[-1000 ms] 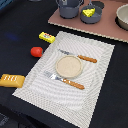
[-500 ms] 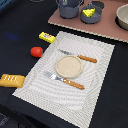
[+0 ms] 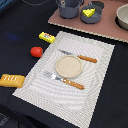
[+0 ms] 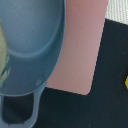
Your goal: Interact with the objects in diverse but meaningful ways.
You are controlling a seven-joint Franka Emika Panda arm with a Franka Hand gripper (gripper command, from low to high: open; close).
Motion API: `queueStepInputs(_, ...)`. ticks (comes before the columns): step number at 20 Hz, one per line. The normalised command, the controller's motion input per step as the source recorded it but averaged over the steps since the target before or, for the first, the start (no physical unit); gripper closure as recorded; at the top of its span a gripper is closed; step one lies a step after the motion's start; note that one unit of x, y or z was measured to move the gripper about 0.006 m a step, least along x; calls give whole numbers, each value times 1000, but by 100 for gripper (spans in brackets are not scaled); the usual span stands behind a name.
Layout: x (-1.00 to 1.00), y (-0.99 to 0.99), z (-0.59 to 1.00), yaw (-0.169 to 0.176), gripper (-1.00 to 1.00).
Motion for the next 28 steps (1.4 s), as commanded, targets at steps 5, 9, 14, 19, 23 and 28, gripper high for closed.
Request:
queueStepInputs(5, 278, 257, -207, -47, -100)
queueStepInputs(9, 284, 260, -231, -48, -100)
queueStepInputs(14, 279, 253, -233, -45, -100)
queueStepInputs(19, 218, 207, -209, -41, -100)
queueStepInputs(23, 127, 165, -146, -24, -100)
queueStepInputs(28, 75, 137, -165, -12, -100)
